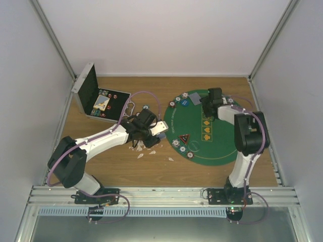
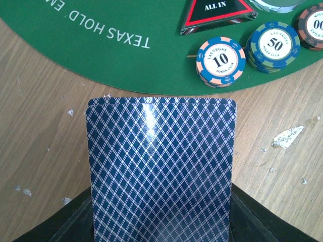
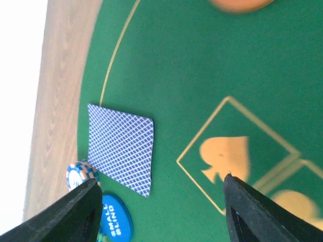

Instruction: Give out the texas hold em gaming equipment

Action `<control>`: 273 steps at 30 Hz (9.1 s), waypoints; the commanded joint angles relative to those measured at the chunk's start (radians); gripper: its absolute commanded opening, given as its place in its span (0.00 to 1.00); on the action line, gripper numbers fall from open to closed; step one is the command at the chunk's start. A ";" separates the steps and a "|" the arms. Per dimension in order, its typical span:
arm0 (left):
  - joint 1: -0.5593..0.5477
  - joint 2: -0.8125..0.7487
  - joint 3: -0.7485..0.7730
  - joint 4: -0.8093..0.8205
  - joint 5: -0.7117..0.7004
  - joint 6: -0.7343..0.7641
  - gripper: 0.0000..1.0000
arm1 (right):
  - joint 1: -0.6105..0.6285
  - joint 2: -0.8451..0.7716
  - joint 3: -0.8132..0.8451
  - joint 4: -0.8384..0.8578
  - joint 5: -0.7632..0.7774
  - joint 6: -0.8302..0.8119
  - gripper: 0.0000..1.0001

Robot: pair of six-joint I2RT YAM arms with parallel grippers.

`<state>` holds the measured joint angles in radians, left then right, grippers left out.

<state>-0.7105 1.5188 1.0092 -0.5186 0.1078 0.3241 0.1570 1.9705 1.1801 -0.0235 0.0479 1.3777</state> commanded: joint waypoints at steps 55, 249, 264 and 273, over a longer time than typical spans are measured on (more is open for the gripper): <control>-0.160 -0.026 -0.004 0.056 0.104 0.001 0.57 | 0.296 -0.441 -0.321 -0.418 -0.861 -1.043 0.70; -0.145 -0.043 -0.031 0.073 0.099 -0.001 0.57 | 0.330 -0.482 -0.402 -0.287 -0.787 -0.824 0.56; -0.145 -0.040 -0.031 0.075 0.090 0.000 0.57 | 0.290 -0.530 -0.433 -0.348 -0.705 -0.848 0.47; -0.145 -0.037 -0.031 0.075 0.095 -0.001 0.57 | 0.280 -0.567 -0.446 -0.307 -0.815 -0.875 0.47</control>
<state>-0.8566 1.5082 0.9783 -0.4892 0.1837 0.3241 0.4507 1.4334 0.7506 -0.3439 -0.7147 0.5289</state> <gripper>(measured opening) 0.574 0.469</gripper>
